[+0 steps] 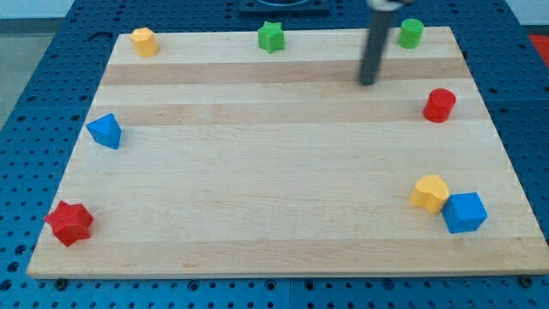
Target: Place the blue triangle to the center of the board
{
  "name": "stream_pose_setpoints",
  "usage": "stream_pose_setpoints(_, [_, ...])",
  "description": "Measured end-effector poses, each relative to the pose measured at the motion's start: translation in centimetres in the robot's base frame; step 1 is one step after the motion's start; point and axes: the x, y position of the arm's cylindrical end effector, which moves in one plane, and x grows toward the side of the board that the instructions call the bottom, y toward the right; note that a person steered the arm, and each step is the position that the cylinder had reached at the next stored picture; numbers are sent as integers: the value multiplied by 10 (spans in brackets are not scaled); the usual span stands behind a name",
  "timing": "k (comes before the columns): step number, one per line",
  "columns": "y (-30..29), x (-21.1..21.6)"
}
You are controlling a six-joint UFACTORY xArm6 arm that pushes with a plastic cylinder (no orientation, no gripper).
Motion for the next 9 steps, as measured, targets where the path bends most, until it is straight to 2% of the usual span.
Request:
stream_pose_setpoints(1, [-114,8])
stream_pose_setpoints(2, [-236,-1])
stream_pose_setpoints(3, [-375,12])
stream_pose_setpoints(4, [-383,17])
stream_pose_setpoints(7, [-373,100])
stream_pose_setpoints(9, [-274,101])
